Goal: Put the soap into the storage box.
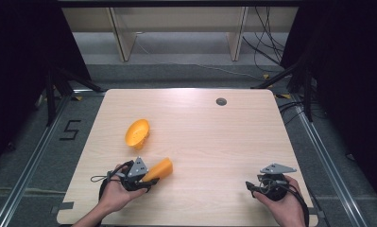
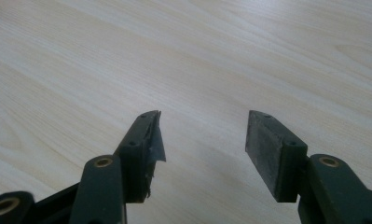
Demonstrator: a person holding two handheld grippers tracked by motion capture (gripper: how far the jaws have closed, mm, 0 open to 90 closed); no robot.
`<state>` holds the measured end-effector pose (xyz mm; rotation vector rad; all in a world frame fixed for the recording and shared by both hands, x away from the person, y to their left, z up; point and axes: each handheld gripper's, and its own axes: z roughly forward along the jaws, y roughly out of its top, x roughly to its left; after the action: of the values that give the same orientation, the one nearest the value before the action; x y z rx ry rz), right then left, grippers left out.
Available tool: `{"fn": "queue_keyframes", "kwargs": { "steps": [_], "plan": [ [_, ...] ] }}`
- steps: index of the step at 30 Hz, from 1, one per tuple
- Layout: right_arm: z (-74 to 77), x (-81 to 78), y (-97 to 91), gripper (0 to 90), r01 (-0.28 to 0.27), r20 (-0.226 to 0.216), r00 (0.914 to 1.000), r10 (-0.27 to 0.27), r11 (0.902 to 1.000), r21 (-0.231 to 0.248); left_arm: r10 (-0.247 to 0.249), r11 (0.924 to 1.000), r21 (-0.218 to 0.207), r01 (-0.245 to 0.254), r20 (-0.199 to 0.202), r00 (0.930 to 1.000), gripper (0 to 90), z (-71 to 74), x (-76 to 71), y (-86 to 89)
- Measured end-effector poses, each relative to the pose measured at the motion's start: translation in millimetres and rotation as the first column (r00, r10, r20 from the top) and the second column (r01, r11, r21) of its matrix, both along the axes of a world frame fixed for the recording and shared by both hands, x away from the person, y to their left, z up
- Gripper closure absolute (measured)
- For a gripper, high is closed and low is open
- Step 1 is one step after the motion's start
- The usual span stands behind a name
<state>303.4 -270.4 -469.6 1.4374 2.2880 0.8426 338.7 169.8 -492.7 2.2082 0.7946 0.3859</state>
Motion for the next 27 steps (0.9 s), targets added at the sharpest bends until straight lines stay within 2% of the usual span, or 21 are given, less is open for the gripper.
{"fn": "queue_keyframes", "kwargs": {
  "steps": [2, 3, 5, 6, 8, 9, 10, 12, 13, 14, 15, 16, 17, 19, 20, 22, 24, 25, 27],
  "plan": [
    [0.2, -0.2, 0.1, 45.5, 0.001, 0.001, 1.0, -0.001, 1.0, 0.001, 0.031, 0.9992, -0.027, -0.031, -0.005, 0.9995, 60.4, 2.9, -1.3, 2.1],
    [0.3, -0.3, 0.1, 45.5, 0.002, 0.002, 1.0, -0.002, 1.0, 0.002, 0.047, 0.9984, -0.032, -0.047, 0.007, 0.9989, 60.4, 5.5, -1.2, 4.8],
    [0.7, -0.3, 0.2, 45.4, 0.004, 0.003, 1.0, -0.004, 1.0, 0.005, 0.082, 0.9947, -0.062, -0.082, 0.0, 0.9967, 60.4, 7.5, -3.0, 7.3],
    [0.9, -0.3, 0.2, 45.5, 0.003, 0.002, 1.0, -0.003, 1.0, 0.004, 0.11, 0.9906, -0.082, -0.11, -0.009, 0.9939, 60.4, 8.9, -3.9, 9.4],
    [1.1, -0.1, 0.1, 45.4, 0.001, 0.005, 1.0, -0.001, 1.0, 0.002, 0.139, 0.9868, -0.084, -0.138, 0.008, 0.9902, 60.4, 13.3, -4.1, 15.2],
    [1.1, -0.1, 0.2, 45.5, 0.001, 0.005, 1.0, -0.001, 1.0, 0.002, 0.177, 0.9792, -0.102, -0.176, 0.007, 0.9841, 60.4, 15.3, -4.7, 17.2],
    [1.2, -0.1, 0.3, 45.5, 0.001, 0.006, 1.0, -0.001, 1.0, 0.002, 0.179, 0.9793, -0.098, -0.177, 0.015, 0.9837, 60.4, 17.4, -4.1, 19.7],
    [1.5, -0.2, 0.5, 45.4, 0.001, 0.008, 1.0, -0.001, 1.0, 0.002, 0.222, 0.9707, -0.104, -0.216, 0.041, 0.9743, 60.4, 21.2, -4.6, 22.5],
    [1.8, -0.3, 0.4, 45.4, 0.001, 0.012, 0.9999, -0.001, 1.0, 0.002, 0.242, 0.9655, -0.111, -0.236, 0.043, 0.9694, 60.4, 23.2, -4.7, 24.3],
    [1.8, -0.3, 0.4, 45.4, 0.001, 0.012, 0.9999, -0.001, 1.0, 0.002, 0.266, 0.9558, -0.142, -0.257, 0.042, 0.9632, 60.4, 24.4, -4.3, 24.0],
    [2.1, -0.5, 0.7, 45.4, 0.006, 0.008, 0.9999, -0.007, 0.9999, 0.008, 0.271, 0.9568, -0.123, -0.263, 0.047, 0.9616, 60.4, 27.4, -3.4, 27.4],
    [1.3, 0.3, -0.8, 45.4, -0.007, 0.027, 0.9996, 0.007, 1.0, -0.007, 0.295, 0.9467, -0.15, -0.285, 0.05, 0.9541, 60.4, 27.6, -3.4, 26.1],
    [2.2, -0.4, 0.3, 45.5, 0.008, 0.018, 0.9998, -0.008, 0.9999, 0.007, 0.301, 0.946, -0.142, -0.291, 0.051, 0.9523, 60.4, 29.2, -2.5, 27.5],
    [2.7, -0.6, 0.3, 45.5, 0.01, 0.017, 0.9998, -0.01, 0.9999, 0.01, 0.331, 0.9324, -0.167, -0.321, 0.04, 0.9426, 60.4, 31.5, -0.7, 28.8],
    [2.6, -0.7, 0.3, 45.5, 0.009, 0.013, 0.9999, -0.009, 0.9998, 0.02, 0.341, 0.9287, -0.17, -0.329, 0.043, 0.9391, 60.4, 32.3, -0.1, 29.2],
    [2.6, -0.8, 0.0, 45.5, 0.008, 0.015, 0.9999, -0.009, 0.9998, 0.02, 0.354, 0.9261, -0.165, -0.339, 0.065, 0.9332, 60.4, 35.1, 1.7, 30.3],
    [3.1, -0.9, -0.4, 45.5, 0.011, 0.022, 0.9997, -0.012, 0.9999, 0.008, 0.372, 0.9185, -0.172, -0.356, 0.072, 0.9255, 60.4, 37.8, 2.6, 30.6],
    [3.1, -0.9, -0.5, 45.5, 0.011, 0.022, 0.9997, -0.011, 0.9999, 0.008, 0.375, 0.9185, -0.165, -0.359, 0.078, 0.9237, 60.4, 39.4, 2.9, 30.9],
    [3.1, -0.8, -0.4, 45.5, 0.011, 0.022, 0.9997, -0.011, 0.9999, 0.009, 0.392, 0.9093, -0.183, -0.374, 0.071, 0.9174, 60.4, 40.3, 3.7, 30.6]
  ]
}}
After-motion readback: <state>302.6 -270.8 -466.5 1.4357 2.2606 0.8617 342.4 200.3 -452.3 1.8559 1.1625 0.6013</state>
